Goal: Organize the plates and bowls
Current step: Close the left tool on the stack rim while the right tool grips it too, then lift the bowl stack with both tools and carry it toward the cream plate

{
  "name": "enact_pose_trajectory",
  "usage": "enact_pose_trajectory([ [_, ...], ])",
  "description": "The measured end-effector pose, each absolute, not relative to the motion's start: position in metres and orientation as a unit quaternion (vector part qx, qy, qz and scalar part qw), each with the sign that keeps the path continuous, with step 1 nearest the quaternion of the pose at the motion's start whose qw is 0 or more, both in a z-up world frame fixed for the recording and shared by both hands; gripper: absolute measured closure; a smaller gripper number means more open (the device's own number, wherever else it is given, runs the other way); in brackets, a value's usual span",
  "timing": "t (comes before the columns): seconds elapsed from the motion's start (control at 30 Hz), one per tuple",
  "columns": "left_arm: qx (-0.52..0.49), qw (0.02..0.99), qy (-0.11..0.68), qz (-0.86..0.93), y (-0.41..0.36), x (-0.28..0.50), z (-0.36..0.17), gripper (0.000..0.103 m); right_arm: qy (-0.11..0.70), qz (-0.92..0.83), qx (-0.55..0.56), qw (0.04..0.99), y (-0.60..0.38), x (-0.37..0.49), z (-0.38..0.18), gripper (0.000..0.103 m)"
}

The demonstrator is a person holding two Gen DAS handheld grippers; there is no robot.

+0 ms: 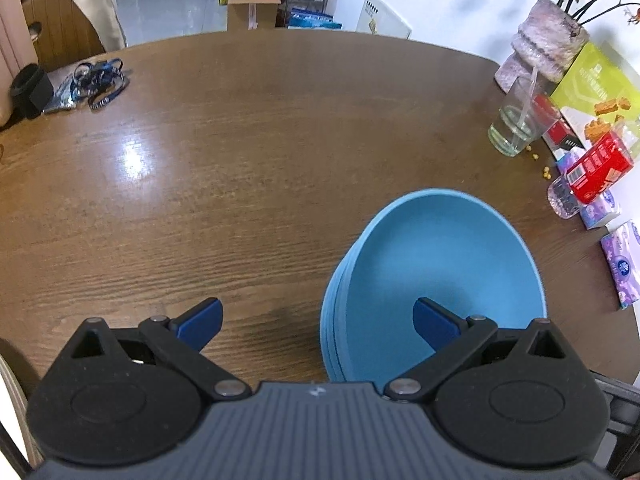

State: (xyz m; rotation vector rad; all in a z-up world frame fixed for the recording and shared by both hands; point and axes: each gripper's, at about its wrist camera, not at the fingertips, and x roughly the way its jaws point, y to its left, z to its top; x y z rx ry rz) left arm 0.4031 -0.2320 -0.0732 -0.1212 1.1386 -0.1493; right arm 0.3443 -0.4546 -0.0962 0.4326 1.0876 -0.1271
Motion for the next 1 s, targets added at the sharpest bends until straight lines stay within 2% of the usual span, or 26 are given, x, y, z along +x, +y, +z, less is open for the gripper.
enact_pose_trajectory([
  [0.13,-0.063,0.832,0.547,-0.067,-0.231,0.405,-0.080,0.000,0.519,-0.053,0.208,0.827,-0.455,0.348,-0.102,0.003],
  [0.33,-0.066,0.827,0.554,-0.069,-0.234,0.408,-0.087,0.002,0.523,-0.036,0.221,0.823,-0.455,0.351,-0.108,0.024],
  [0.4,-0.068,0.825,0.557,-0.071,-0.235,0.409,-0.090,0.009,0.524,-0.033,0.227,0.821,-0.456,0.352,-0.110,0.040],
  [0.5,-0.073,0.820,0.564,-0.074,-0.235,0.411,-0.094,0.022,0.524,-0.025,0.239,0.817,-0.458,0.353,-0.113,0.055],
  [0.63,-0.087,0.810,0.575,-0.077,-0.234,0.414,-0.101,0.034,0.528,-0.011,0.258,0.809,-0.460,0.355,-0.119,0.066],
  [0.7,-0.095,0.804,0.582,-0.079,-0.234,0.415,-0.105,0.045,0.525,-0.002,0.274,0.805,-0.461,0.355,-0.121,0.074],
  [0.83,-0.113,0.800,0.582,-0.091,-0.232,0.416,-0.109,0.053,0.523,0.004,0.278,0.806,-0.461,0.356,-0.123,0.074],
  [0.9,-0.123,0.798,0.582,-0.101,-0.231,0.415,-0.108,0.065,0.522,0.005,0.277,0.807,-0.461,0.357,-0.123,0.074],
  [1.0,-0.122,0.799,0.581,-0.101,-0.232,0.412,-0.107,0.065,0.521,0.006,0.274,0.808,-0.459,0.356,-0.124,0.074],
])
